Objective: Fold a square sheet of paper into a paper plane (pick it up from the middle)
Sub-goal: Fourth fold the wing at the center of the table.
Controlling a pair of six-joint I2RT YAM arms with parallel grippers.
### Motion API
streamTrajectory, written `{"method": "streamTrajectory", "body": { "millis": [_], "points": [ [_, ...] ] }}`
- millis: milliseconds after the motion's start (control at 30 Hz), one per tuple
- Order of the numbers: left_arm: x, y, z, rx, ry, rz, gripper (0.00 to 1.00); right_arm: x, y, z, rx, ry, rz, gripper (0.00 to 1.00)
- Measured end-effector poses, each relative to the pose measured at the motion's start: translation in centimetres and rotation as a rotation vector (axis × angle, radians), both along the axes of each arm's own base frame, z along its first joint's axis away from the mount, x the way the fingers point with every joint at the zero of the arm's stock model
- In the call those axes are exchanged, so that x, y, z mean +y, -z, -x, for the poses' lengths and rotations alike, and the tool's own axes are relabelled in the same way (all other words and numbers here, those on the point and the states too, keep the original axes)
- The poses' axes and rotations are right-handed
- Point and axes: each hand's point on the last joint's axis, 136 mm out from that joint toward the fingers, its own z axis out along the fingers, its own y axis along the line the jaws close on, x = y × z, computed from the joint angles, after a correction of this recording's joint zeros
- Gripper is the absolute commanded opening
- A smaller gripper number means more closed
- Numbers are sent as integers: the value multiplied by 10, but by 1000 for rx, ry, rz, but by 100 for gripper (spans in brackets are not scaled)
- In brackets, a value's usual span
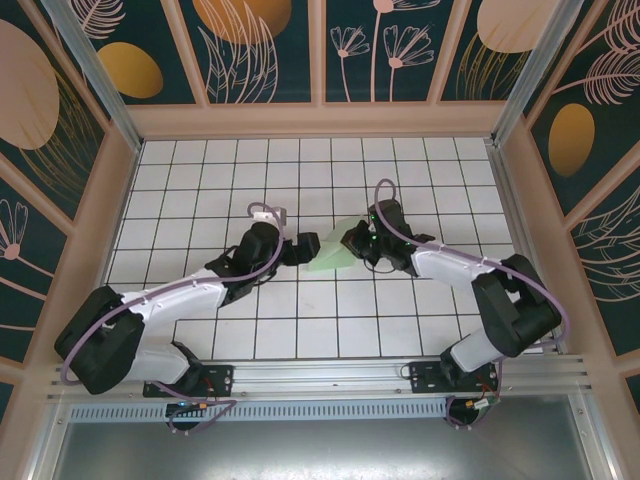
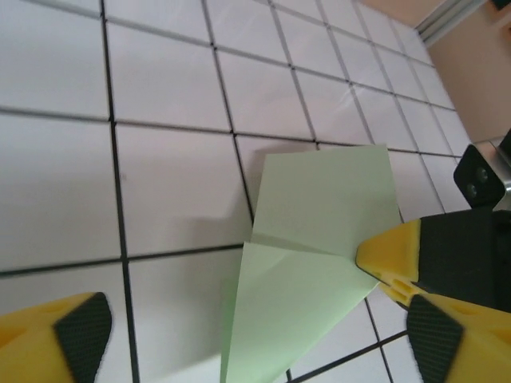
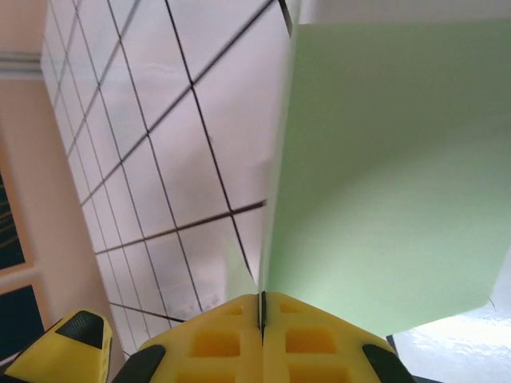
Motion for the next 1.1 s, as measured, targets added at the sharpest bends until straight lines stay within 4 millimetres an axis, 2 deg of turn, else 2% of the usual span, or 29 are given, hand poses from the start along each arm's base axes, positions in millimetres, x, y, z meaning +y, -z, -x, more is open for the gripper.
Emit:
{"method": "streamTrajectory", "body": {
  "millis": [100, 200, 433, 567, 600, 700, 933, 1100],
  "points": [
    [-3, -10, -2, -78, 35, 1, 99, -3, -7, -3, 5, 26, 0, 3],
    [-5, -9, 2, -132, 82, -11, 98, -5, -3, -3, 31, 42, 9, 3],
    [-14, -2, 13, -232, 211, -38, 98, -8, 29, 0, 146, 74, 41, 2],
    [-18, 17, 11, -229, 242, -93, 95, -6, 41, 3, 217, 82, 52, 0],
    [-19, 24, 10, -220, 249, -111, 91, -6, 43, 3, 235, 85, 53, 0],
    [-20, 39, 9, -228, 274, -160, 91, -3, 44, 3, 275, 96, 49, 0],
    [-27, 43, 6, -317, 327, -199, 88, -6, 45, 0, 348, 143, 37, 0],
    [-41, 67, 14, -327, 437, -244, 82, -11, 49, -4, 392, 169, 37, 0]
  ]
}}
